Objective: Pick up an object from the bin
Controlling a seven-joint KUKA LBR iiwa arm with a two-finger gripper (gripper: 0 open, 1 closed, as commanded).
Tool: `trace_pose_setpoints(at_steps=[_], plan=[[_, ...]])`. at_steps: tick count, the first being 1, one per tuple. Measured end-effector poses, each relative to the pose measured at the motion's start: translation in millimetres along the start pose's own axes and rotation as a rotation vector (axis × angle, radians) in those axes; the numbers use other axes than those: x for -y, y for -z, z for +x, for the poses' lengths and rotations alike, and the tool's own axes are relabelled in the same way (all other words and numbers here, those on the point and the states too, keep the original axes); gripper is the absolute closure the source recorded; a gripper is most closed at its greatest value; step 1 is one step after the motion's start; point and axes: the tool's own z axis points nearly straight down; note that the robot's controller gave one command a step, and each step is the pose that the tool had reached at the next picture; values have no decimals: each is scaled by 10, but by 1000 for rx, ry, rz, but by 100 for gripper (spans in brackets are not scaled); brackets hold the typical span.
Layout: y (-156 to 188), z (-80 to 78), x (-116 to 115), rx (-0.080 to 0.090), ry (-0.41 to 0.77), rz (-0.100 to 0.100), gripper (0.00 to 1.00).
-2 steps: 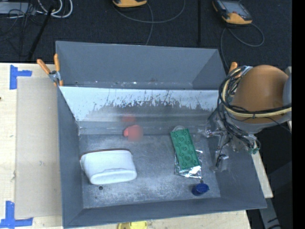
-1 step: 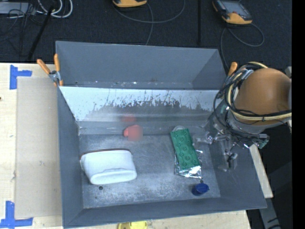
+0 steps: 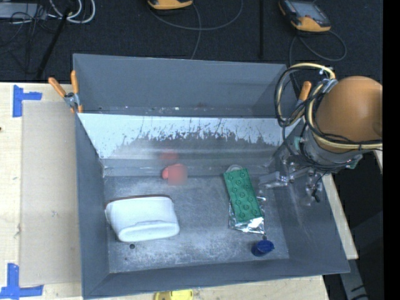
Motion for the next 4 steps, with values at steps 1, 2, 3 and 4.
trace_pose_setpoints(at_steps=[1, 2, 3, 4], plan=[[-912, -312, 265, 10, 542, -5, 0], [-927, -610, 266, -2, 132, -20, 0], [-889, -602, 311, 2, 125, -3, 100], [-350, -624, 321, 1, 122, 3, 100]])
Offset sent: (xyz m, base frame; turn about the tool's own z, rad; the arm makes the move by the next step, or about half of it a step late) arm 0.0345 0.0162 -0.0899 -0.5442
